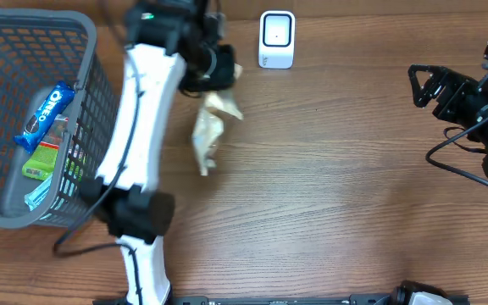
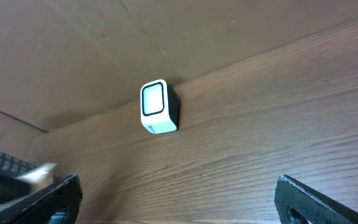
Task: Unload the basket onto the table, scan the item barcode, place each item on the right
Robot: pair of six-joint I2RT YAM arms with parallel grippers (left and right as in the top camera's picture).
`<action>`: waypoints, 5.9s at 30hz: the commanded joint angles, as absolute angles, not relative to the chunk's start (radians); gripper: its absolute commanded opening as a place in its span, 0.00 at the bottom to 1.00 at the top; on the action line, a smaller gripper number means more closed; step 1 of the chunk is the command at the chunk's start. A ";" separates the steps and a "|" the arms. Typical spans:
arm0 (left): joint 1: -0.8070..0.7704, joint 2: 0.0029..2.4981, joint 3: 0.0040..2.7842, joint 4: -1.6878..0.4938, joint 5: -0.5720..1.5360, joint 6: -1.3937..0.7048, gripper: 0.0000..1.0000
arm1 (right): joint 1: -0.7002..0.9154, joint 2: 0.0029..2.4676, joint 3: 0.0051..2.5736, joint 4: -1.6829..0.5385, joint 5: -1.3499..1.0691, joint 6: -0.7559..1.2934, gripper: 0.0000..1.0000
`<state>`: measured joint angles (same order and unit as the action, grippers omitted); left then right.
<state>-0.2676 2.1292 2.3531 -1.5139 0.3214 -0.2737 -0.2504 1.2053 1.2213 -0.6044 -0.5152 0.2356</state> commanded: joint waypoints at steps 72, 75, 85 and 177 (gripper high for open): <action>0.484 2.406 2.489 -1.665 -0.167 0.068 0.85 | -0.253 1.190 1.252 -0.713 -0.510 0.236 1.00; 0.490 2.455 2.489 -1.653 -0.162 0.078 0.86 | -0.253 1.190 1.252 -0.713 -0.510 0.236 1.00; 0.498 2.600 2.489 -1.642 -0.134 0.106 0.89 | -0.253 1.190 1.252 -0.712 -0.509 0.236 1.00; 0.082 2.395 2.785 -1.559 0.082 0.123 0.86 | -0.253 1.193 1.252 -0.767 -0.510 0.236 1.00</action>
<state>0.0555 2.4073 2.7773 -1.5791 0.1719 0.2073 -0.2508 1.2053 1.2213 -0.7654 -0.5156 0.2356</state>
